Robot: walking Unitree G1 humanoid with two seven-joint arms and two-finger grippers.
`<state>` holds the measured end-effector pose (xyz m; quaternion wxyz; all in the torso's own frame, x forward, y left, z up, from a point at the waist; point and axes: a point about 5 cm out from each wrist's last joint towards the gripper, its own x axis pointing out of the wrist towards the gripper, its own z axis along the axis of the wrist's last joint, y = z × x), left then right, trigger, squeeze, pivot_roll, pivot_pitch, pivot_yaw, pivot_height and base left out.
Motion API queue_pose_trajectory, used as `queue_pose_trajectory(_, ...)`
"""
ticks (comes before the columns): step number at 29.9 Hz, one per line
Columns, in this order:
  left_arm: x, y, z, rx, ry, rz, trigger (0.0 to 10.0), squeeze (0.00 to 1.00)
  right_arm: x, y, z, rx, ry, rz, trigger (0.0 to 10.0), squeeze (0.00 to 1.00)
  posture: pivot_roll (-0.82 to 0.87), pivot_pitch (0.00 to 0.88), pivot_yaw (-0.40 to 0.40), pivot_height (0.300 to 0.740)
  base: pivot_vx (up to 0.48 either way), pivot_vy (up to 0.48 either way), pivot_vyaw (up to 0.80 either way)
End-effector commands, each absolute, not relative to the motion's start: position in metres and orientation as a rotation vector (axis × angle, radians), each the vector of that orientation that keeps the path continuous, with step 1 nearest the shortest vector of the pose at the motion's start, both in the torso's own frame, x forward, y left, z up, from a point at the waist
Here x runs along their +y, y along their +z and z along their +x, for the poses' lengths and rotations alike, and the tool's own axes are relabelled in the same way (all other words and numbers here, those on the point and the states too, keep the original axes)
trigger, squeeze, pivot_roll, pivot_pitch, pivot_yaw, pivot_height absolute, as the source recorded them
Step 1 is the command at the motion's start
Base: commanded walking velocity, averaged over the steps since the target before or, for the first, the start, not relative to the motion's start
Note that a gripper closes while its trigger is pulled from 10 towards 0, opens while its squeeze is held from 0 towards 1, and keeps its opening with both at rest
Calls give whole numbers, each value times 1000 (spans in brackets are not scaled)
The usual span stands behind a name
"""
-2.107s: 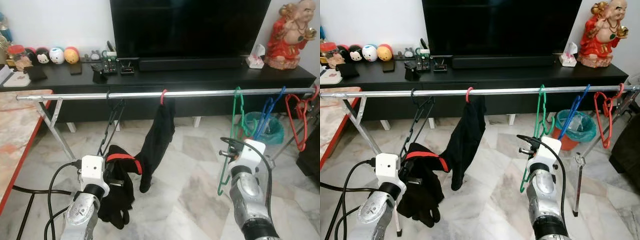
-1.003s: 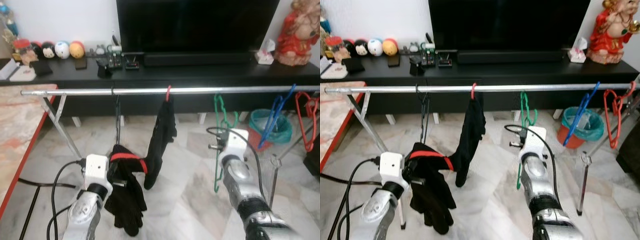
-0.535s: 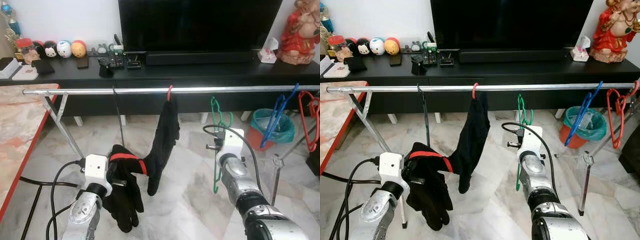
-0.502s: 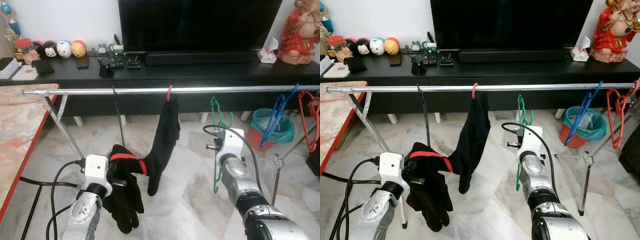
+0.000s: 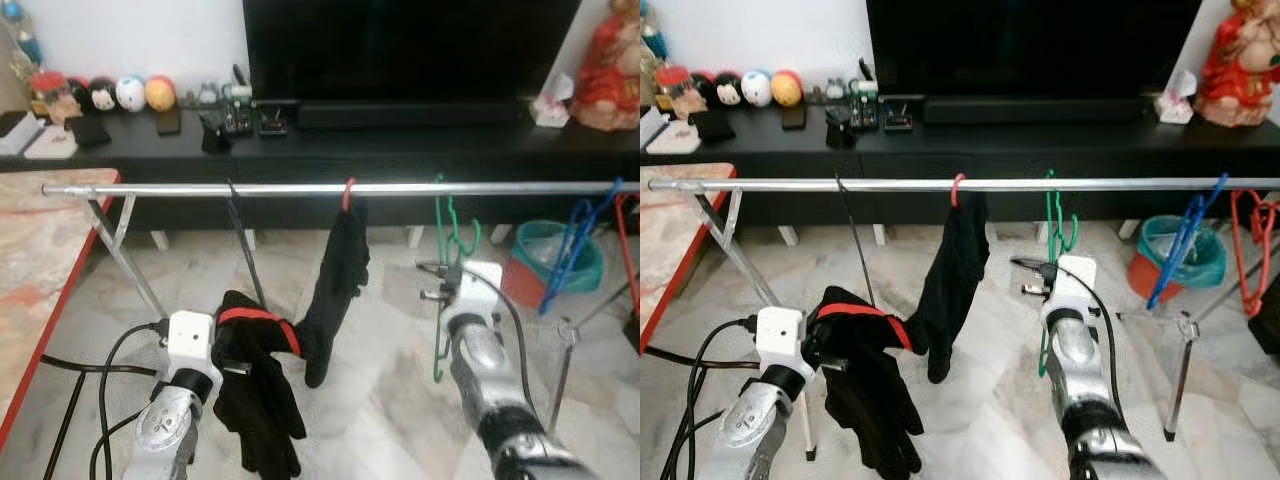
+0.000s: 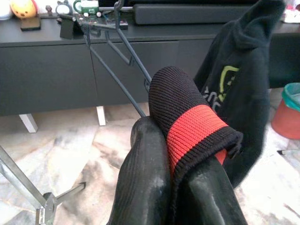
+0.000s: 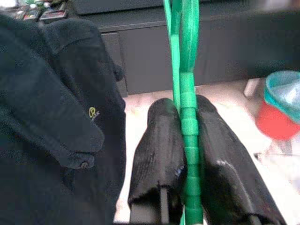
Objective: Hang hanger
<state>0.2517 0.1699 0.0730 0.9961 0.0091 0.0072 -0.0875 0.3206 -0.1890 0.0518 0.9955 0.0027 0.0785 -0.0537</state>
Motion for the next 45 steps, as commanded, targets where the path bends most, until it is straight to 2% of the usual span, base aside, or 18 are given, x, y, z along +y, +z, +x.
queue_pose_trajectory(1, 167, 80, 255, -13, -189, 26, 10000, 0, -194, 52, 315, 129, -119, 9, 10000, 0, -37, 0, -13, 740, 259, 0, 0)
queue_pose_trajectory(36, 163, 79, 255, -9, -208, 21, 10000, 0, -186, 52, 317, 132, -97, 20, 10000, 0, -37, 0, -13, 740, 261, 0, 0)
queue_pose_trajectory(45, 163, 79, 256, -9, -206, 18, 10000, 0, -188, 60, 324, 122, -99, 13, 10000, 0, -44, 0, -8, 740, 0, 0, 0)
